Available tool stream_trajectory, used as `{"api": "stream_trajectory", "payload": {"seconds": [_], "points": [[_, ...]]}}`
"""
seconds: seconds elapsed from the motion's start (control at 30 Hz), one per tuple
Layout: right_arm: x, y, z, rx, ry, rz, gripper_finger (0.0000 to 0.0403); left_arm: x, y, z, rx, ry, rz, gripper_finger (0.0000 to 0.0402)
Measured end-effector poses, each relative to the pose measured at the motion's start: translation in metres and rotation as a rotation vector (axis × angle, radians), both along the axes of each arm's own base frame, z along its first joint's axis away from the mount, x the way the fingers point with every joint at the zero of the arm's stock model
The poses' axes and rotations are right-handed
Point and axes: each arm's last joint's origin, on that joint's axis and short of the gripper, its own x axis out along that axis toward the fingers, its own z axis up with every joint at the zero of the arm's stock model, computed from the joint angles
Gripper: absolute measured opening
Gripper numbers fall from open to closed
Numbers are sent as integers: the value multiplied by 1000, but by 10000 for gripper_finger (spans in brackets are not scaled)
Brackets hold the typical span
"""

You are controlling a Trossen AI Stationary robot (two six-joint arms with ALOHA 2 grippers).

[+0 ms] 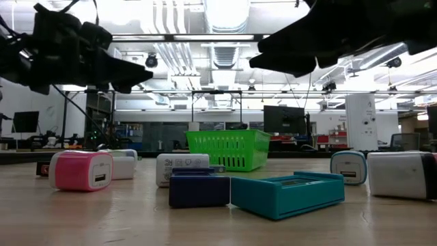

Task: Pick & Place Office items
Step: Put the light blue digital clock into the green bin

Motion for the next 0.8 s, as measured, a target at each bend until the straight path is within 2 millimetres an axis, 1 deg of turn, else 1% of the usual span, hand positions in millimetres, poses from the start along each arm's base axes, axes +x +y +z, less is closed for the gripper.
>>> {"api": "stream_trajectory", "payload": {"seconds": [0.23,0.33,0.4,0.47,0.57,0.67,0.8], "points": [[0,11,-5,38,-31,9,326,-10,-3,-4,2,-48,21,204],[5,17,-17,71,-18,53,326,-11,-3,-4,1,-42,34,204],[13,23,-23,107,3,91,326,-11,-3,-4,3,-42,35,204],[21,29,-30,135,66,122,326,-11,-3,-4,15,-43,34,204],[31,40,-40,140,228,135,326,-11,-3,-4,40,-45,35,204],[41,53,-37,135,327,148,326,-11,-3,-4,48,-46,35,204],[45,70,-22,145,382,198,326,-11,-2,-4,57,-45,42,204]]}}
